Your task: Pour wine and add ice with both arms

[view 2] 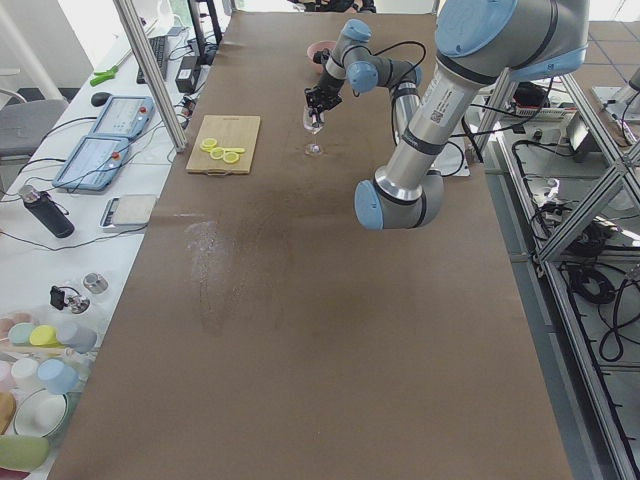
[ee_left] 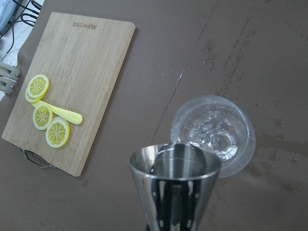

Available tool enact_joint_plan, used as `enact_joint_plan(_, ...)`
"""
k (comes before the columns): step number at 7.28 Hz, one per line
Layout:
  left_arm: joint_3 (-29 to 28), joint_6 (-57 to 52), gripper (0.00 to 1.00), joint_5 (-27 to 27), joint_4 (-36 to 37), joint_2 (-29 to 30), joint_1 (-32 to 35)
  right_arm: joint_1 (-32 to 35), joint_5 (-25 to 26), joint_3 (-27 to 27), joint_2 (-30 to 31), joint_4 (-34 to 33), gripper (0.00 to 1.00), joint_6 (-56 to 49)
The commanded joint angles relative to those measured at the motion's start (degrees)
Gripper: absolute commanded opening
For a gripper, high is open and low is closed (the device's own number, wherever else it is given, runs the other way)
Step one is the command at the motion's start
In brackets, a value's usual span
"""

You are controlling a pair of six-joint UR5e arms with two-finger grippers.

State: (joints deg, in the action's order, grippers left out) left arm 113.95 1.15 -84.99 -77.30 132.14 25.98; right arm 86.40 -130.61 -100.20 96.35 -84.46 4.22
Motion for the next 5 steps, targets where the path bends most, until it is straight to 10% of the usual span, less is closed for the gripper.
enact_joint_plan(1, -0.13, 0.0, 0.0, 2.71, 5.03, 2.41, -1.54, 0.0, 0.0, 0.0, 0.33, 0.0, 1.0, 0.0)
enact_joint_plan(5, -2.23, 0.0, 0.0, 5.26, 7.69, 4.18, -2.77, 0.0, -1.05, -0.09, 0.77, 0.0, 1.0, 0.0)
